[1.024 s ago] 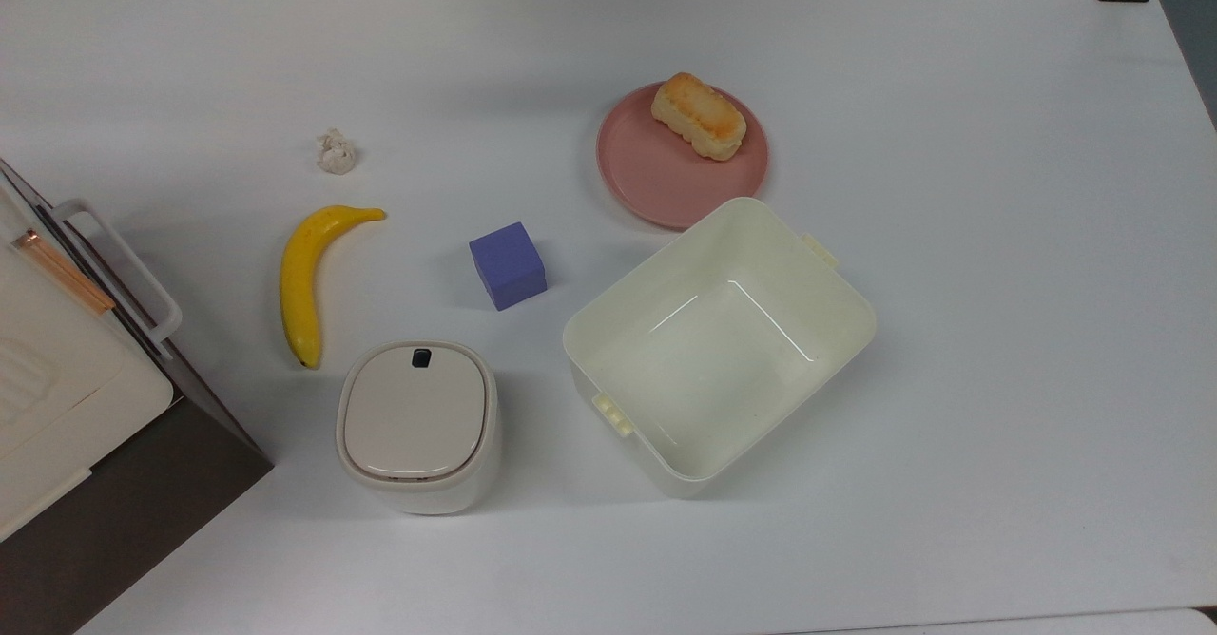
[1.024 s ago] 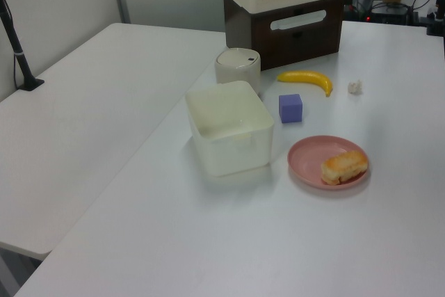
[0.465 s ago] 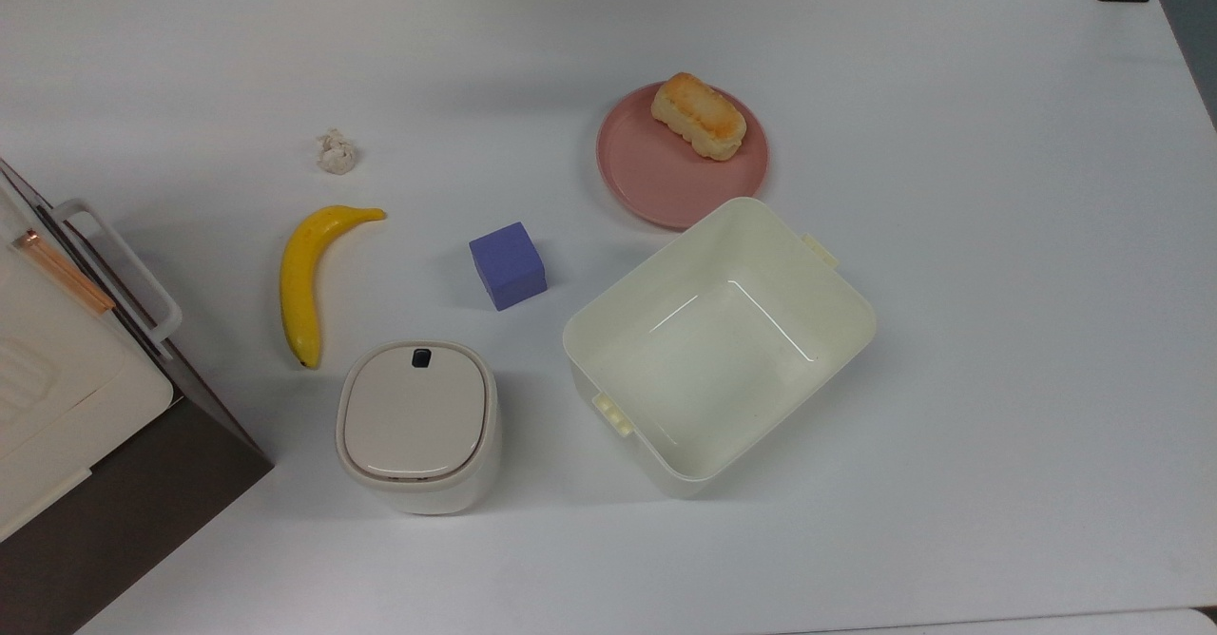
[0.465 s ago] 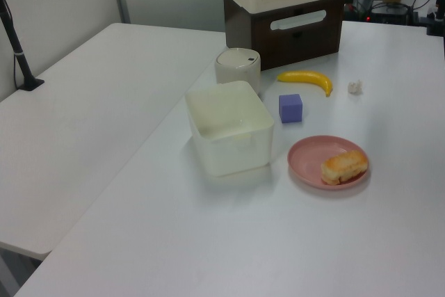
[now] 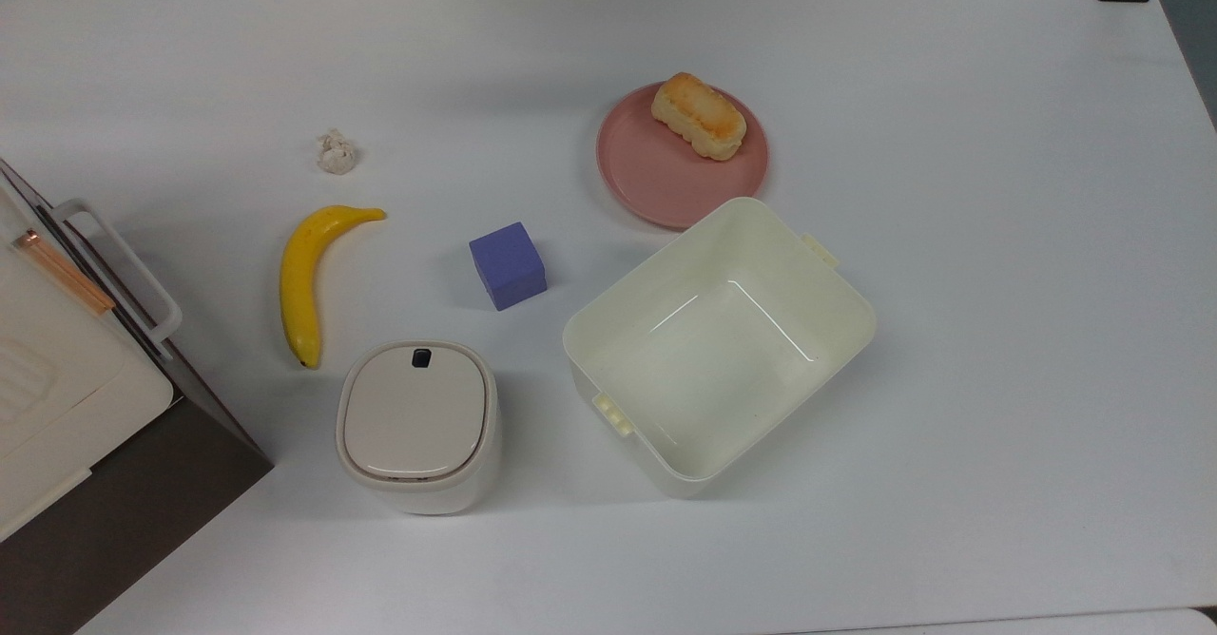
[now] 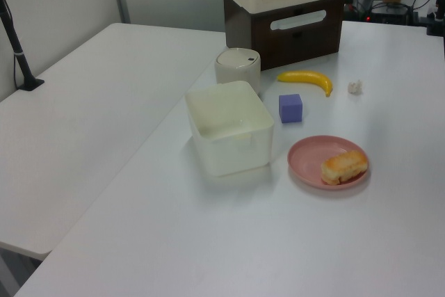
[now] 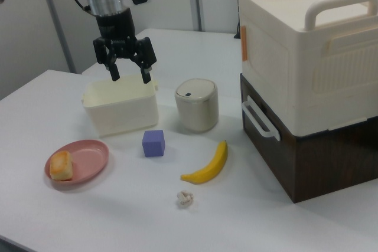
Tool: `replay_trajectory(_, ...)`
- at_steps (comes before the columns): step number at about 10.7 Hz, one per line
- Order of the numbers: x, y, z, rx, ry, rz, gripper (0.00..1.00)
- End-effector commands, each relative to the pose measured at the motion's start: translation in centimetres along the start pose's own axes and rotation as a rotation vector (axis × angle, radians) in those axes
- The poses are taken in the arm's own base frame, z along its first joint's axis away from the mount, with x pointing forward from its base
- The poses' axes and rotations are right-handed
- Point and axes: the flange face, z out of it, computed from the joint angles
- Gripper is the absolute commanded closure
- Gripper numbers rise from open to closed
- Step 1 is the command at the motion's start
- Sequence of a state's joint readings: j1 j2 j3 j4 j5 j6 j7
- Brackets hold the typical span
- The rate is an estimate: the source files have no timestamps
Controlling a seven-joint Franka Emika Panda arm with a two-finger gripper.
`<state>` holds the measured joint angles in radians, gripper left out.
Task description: Put the bread on the table
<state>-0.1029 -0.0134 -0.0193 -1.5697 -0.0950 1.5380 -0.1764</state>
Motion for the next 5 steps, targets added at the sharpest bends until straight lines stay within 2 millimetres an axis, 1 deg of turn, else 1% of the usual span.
replay_trajectory(1,-0.18,-0.11,-0.22,-0.007,-0.015,-0.029,0.0)
replay_trajectory(3,-0.16,-0.33,0.12,-0.011,-0.025,-0.042,0.0)
replay_trajectory(5,-0.23,-0.28,0.43,-0.066,-0.053,-0.103,0.0)
